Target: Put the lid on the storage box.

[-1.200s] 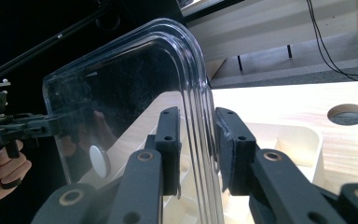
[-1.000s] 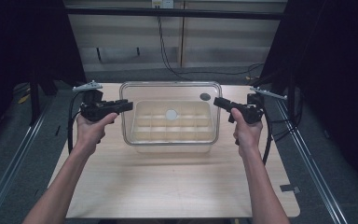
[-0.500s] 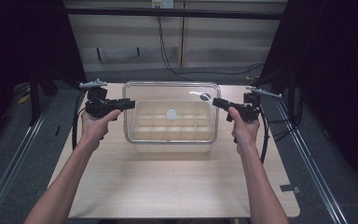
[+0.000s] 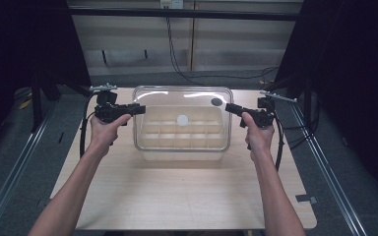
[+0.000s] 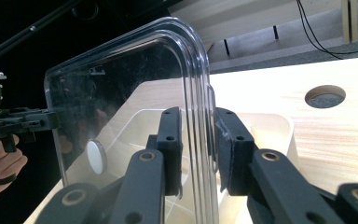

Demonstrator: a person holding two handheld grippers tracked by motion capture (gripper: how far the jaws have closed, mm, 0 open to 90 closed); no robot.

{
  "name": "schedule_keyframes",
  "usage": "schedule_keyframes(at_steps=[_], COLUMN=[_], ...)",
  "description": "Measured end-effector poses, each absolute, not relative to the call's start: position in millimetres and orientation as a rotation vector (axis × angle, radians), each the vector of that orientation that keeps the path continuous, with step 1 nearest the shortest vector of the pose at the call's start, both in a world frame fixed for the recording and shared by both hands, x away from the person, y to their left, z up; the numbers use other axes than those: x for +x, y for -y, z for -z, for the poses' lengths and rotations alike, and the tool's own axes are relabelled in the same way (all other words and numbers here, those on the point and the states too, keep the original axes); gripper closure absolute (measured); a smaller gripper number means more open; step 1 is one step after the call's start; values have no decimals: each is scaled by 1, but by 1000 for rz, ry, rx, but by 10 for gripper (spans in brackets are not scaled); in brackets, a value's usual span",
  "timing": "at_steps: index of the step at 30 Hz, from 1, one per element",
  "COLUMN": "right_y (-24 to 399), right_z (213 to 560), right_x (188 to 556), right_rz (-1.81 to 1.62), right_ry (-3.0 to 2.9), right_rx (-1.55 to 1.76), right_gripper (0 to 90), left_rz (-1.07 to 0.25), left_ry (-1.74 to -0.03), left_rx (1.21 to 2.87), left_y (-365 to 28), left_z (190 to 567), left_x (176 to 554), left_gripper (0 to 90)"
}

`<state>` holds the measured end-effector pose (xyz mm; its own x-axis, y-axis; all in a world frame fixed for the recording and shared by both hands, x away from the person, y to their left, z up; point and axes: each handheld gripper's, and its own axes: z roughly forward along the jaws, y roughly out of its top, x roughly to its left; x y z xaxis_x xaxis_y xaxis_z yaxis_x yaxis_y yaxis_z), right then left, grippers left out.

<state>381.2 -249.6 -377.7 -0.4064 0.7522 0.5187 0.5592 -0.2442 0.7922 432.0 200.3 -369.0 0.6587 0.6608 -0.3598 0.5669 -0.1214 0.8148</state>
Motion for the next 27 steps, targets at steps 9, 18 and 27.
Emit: schedule_keyframes(at_steps=[9,18,27], right_y=[249,247,245], right_z=[379,389,393], right_x=[393,403,410], right_rz=[-1685,-1651,-1608], right_ry=[-1832,-1821,-1837], right_rx=[1624,1674,1686], right_gripper=[734,720,706], left_rz=[-90,-71,-71], left_ry=[-1006,-1047,-1044], left_rx=[1788,1781,1828], left_y=[-201,-198,-196], left_z=[376,384,386], left_x=[441,452,461], left_gripper=[619,602,584])
